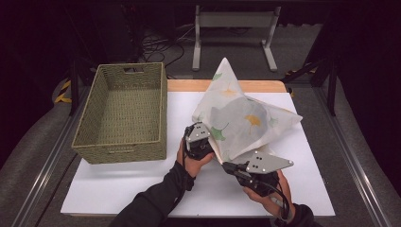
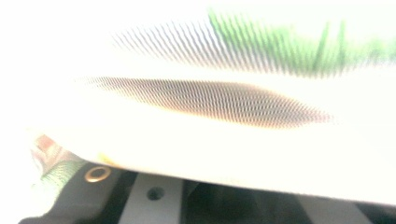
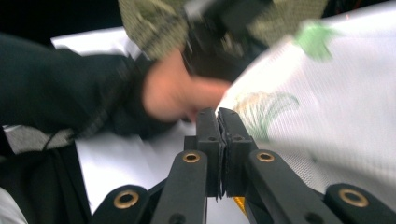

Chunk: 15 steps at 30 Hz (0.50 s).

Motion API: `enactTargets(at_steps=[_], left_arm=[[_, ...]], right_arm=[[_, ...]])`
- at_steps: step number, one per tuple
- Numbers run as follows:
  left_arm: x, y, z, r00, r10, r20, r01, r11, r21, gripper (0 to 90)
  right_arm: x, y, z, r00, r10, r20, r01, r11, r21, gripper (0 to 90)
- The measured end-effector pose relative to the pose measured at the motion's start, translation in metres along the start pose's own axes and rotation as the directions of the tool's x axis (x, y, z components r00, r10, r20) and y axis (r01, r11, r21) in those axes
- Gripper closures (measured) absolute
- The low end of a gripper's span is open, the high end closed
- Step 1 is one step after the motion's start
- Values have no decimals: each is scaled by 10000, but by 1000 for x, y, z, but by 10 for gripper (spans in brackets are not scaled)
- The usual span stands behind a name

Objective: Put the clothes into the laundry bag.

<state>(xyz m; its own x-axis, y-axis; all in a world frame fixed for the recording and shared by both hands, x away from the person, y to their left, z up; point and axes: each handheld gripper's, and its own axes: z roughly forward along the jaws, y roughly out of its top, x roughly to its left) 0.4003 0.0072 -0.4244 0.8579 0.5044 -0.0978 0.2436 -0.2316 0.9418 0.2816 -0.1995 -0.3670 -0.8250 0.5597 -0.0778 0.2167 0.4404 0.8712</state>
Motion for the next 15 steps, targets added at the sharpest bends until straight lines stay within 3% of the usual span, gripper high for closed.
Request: enactTargets(at_steps=[2,3,8,11,13,15], left_arm=[[0,-2,-4,9999,4,107,-6,9999,135,754],[1,-3,-8,9996,261,108,-263,9994,227,722],[-3,-13,-28,9979,559,313,-590,9922,1094,496],[-6,-19,-45,9966,822,26,-817,9853,1499,360],[-6,-21,-49,9960,896,1,-885,9832,1598,320],[-6,-27,-57,9939,1048,-354,-974,9809,1682,297]], right_arm=[[-5,-9,0,9996,-31,278,23,9996,286,886],[-8,-14,-1,9993,61,368,-74,9993,372,886],[-20,-32,-6,9969,311,716,-363,9967,731,887],[-23,-37,-9,9953,407,883,-478,9957,796,887],[-24,-38,-11,9949,456,896,-524,9958,753,887],[-25,-39,-16,9940,555,942,-620,9958,678,887]])
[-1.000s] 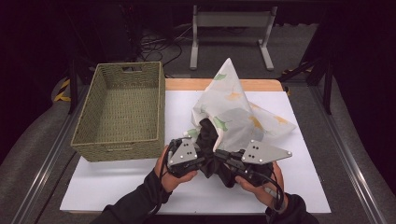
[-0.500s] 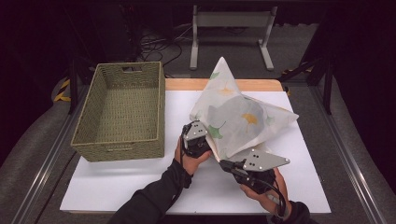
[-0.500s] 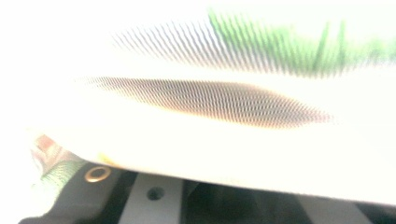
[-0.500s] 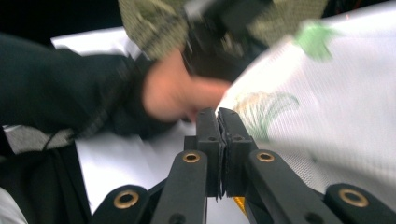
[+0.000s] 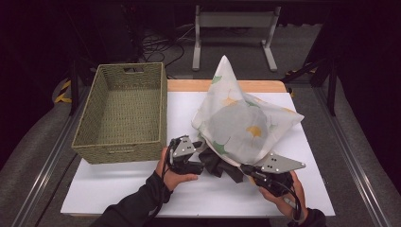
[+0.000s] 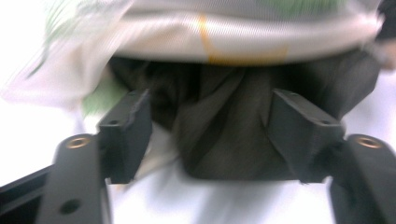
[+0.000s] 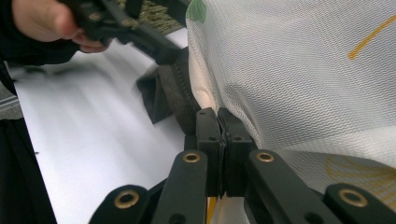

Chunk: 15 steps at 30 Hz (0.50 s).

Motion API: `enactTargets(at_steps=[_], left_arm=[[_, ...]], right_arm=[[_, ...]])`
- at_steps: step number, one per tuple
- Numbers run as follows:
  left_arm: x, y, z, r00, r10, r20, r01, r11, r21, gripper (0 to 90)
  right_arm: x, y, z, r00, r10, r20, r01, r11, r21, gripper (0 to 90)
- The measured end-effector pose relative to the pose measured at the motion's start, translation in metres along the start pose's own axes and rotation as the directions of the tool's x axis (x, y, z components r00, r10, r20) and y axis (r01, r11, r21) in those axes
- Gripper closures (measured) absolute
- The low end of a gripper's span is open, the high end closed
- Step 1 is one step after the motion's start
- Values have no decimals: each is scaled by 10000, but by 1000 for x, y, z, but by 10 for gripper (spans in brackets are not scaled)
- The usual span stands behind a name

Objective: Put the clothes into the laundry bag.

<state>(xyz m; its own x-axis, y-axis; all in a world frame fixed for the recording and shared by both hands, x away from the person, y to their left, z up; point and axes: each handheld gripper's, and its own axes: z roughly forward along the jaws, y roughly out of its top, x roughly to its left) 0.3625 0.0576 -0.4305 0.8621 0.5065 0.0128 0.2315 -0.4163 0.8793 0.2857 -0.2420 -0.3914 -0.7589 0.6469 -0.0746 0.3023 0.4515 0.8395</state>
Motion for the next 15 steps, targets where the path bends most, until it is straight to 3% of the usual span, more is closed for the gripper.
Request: enactTargets(at_steps=[5,7,9,11,14,15], left_arm=[[6,-2,-7,9985,-182,-515,188,9998,104,250],[4,-2,0,9968,72,-796,-38,9991,423,259],[6,-1,14,9950,45,-998,25,9976,697,284],[8,0,17,9936,67,-1125,17,9972,746,302],[14,5,31,9889,-375,-1437,471,9969,638,316],[14,7,35,9877,-322,-1533,434,9966,705,316]], right_arm=[[-2,-4,-6,9999,105,39,-105,9999,-66,887],[-3,-5,-9,9999,83,112,-82,9999,-91,887],[-5,-5,-12,9997,193,147,-190,9997,-166,887],[-6,-6,-15,9996,200,219,-195,9996,-216,887],[-8,-8,-18,9991,253,335,-246,9995,-195,887],[-8,-9,-18,9991,277,315,-270,9994,-213,887]])
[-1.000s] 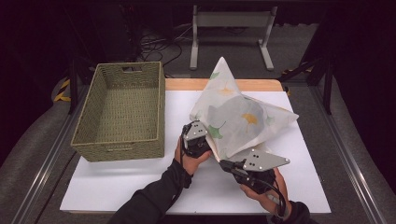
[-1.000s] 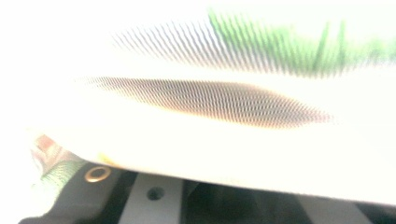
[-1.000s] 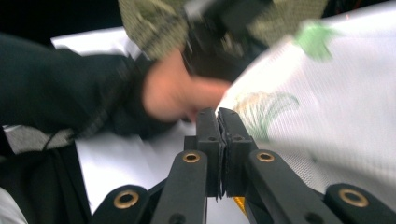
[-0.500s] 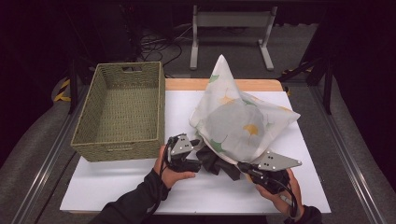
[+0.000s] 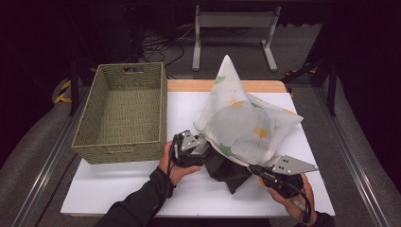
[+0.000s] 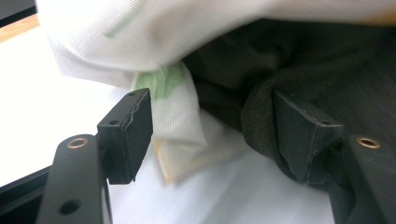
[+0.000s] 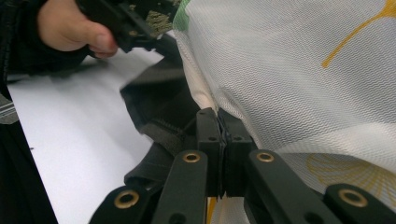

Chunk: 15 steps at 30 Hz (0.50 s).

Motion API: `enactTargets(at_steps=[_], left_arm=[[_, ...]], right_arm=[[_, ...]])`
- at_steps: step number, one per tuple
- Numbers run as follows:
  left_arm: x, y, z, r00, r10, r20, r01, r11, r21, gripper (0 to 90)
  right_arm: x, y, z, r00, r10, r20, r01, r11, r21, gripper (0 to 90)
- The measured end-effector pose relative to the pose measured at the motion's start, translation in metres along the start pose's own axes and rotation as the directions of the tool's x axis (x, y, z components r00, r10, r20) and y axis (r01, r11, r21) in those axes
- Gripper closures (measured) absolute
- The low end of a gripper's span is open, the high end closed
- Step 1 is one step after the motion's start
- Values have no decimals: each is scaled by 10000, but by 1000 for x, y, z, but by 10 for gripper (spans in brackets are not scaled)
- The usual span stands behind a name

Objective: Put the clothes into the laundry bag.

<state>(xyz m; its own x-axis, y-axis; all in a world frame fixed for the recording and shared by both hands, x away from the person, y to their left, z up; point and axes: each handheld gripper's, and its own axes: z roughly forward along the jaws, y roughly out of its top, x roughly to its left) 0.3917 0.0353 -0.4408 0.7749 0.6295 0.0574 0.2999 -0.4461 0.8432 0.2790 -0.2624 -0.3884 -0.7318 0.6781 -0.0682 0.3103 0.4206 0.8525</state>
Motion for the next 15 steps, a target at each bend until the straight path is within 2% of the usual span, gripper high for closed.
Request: enactTargets(at_steps=[2,4,6,7,8,9,10,12,13,14,15], left_arm=[[-2,4,6,9988,202,-454,-197,9997,122,344],[-1,6,9,9986,161,-494,-162,9999,-6,340],[4,5,7,9996,-218,-197,210,9991,-361,307],[6,4,4,9991,-415,109,420,9980,-474,299],[6,4,4,9991,-415,109,420,9980,-474,270],[8,5,-1,9984,-383,412,406,9977,-546,251],[8,5,-1,9984,-383,412,406,9977,-546,229],[10,8,-1,9983,-124,578,139,9996,-251,200],[11,7,3,9978,-209,634,219,9997,-136,162],[12,6,7,9952,-359,915,366,9993,-63,151],[12,5,13,9888,-417,1436,400,9991,144,143]], right_arm=[[0,-1,0,10000,8,-3,-8,10000,27,887],[0,-1,0,10000,-40,23,40,10000,68,887],[0,-2,-1,9999,-80,63,80,9999,64,887],[0,-3,-2,9999,-36,93,36,10000,86,887],[-1,-3,-4,9999,12,107,-13,10000,50,887],[-2,-4,-5,9999,15,133,-16,10000,43,887],[-2,-4,-5,9999,15,133,-16,10000,43,887],[-5,-6,-7,9998,111,163,-111,9999,17,887],[-5,-7,-7,9998,174,137,-174,9998,30,887],[-5,-8,-6,9998,171,125,-172,9998,72,887],[-4,-7,-6,9998,181,118,-182,9998,80,887]])
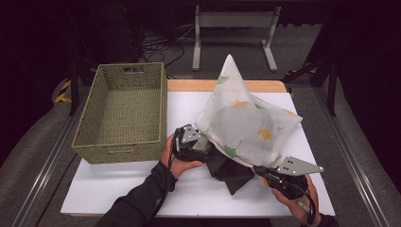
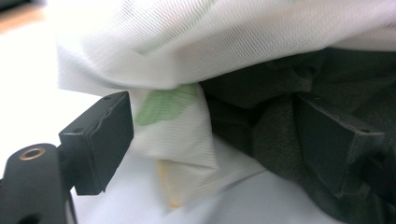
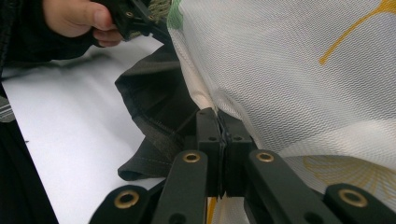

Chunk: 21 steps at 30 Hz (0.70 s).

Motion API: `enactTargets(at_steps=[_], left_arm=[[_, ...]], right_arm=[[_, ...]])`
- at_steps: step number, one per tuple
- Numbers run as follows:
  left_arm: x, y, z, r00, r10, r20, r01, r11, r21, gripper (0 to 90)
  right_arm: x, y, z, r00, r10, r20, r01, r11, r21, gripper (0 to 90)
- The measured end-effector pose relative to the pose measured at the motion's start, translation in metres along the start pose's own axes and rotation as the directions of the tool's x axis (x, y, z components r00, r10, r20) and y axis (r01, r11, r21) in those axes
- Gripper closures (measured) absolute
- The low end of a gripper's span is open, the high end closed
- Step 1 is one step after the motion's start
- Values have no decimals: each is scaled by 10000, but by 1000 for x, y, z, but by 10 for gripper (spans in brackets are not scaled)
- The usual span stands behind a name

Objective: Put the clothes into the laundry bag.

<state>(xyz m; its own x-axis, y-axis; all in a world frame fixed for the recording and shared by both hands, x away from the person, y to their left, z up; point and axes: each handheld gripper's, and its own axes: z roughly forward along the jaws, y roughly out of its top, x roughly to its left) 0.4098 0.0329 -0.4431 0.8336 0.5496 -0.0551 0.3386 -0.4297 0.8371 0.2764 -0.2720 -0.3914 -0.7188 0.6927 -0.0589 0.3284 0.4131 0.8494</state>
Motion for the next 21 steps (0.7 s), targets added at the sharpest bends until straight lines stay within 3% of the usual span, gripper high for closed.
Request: enactTargets(at_steps=[1,3,5,7,8,11,12,14,17,21], left_arm=[[-2,-1,6,9997,132,199,-139,9994,329,132],[-6,-3,15,9990,453,-4,-451,9951,885,137],[-6,-3,20,9990,418,188,-432,9956,836,191],[-4,-3,21,9988,401,284,-420,9968,686,318],[-2,-2,21,9981,386,471,-416,9971,642,408],[-2,-2,20,9964,668,528,-697,9961,550,756],[-3,-2,20,9955,834,455,-861,9944,620,820],[-4,-1,18,9938,1028,413,-1055,9921,675,860],[-8,-4,9,9919,999,786,-1041,9932,519,867],[-24,-5,-6,9828,1220,1388,-1242,9922,75,866]], right_arm=[[1,0,1,10000,-41,-49,41,10000,-4,886],[3,2,2,9998,-131,-155,131,9999,24,886],[5,2,5,9995,-208,-236,209,9998,75,886],[6,2,8,9993,-251,-281,255,9996,147,886],[7,1,9,9992,-253,-307,258,9995,167,885],[8,1,12,9990,-268,-359,275,9994,196,885],[8,2,12,9989,-295,-358,302,9994,193,885],[9,2,12,9986,-331,-401,339,9992,188,885],[10,3,12,9981,-358,-496,368,9992,184,884],[18,6,11,9948,-528,-872,533,9986,37,884]])
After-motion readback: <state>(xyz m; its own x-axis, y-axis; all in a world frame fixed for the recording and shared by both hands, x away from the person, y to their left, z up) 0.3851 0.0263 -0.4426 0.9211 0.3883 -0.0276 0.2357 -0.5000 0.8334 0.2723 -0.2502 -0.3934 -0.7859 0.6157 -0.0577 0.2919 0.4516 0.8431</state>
